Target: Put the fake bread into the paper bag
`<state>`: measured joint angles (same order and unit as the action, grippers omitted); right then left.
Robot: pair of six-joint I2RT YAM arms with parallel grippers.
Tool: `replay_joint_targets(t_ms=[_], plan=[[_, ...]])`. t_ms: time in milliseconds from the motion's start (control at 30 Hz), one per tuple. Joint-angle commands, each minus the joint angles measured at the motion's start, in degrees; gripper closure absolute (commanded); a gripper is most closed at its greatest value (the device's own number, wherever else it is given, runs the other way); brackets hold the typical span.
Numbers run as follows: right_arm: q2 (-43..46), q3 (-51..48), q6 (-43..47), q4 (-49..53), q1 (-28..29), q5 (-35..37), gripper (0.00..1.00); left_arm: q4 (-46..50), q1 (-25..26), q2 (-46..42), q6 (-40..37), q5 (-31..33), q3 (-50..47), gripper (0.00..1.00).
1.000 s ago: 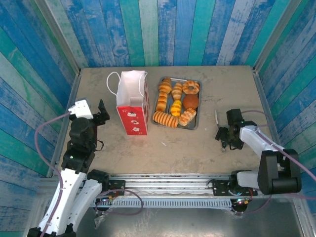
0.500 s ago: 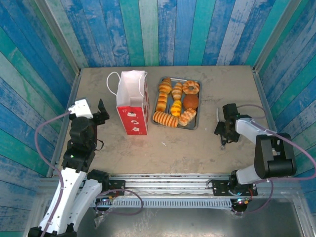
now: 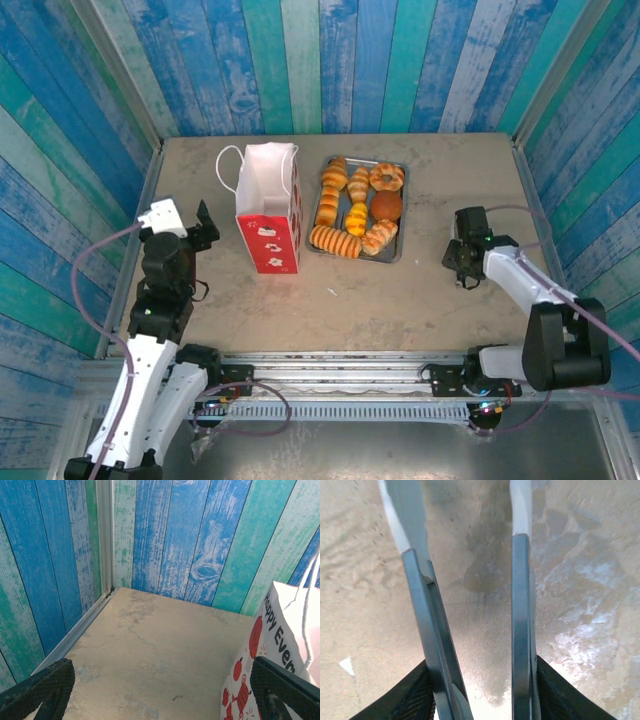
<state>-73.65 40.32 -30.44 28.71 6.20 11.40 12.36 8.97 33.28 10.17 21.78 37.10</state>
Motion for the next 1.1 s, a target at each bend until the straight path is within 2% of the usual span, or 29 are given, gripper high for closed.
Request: replay_joint_targets(t_ms=[0, 400, 733, 1067], plan=[[3.5, 1.1, -0.1, 2.0, 0.3, 3.5, 0.54, -1.5, -1.8, -0.2, 0.8, -1.6, -0.4, 0.06], [10.6, 5.6, 0.3, 6.0, 1.5, 4.1, 0.59, -1.6, -2.7, -2.8, 1.4, -2.5, -0.8, 0.06], [12.6, 14.4, 5.8, 11.5, 3.6, -0.2, 0.60, -2.2, -2.8, -2.5, 2.3, -4.4, -0.9, 0.06], [9.6, 22.4, 13.2, 13.8, 4.5, -6.6, 0.60, -2.6, -3.0, 0.7, 3.1, -3.4, 1.6, 0.06]])
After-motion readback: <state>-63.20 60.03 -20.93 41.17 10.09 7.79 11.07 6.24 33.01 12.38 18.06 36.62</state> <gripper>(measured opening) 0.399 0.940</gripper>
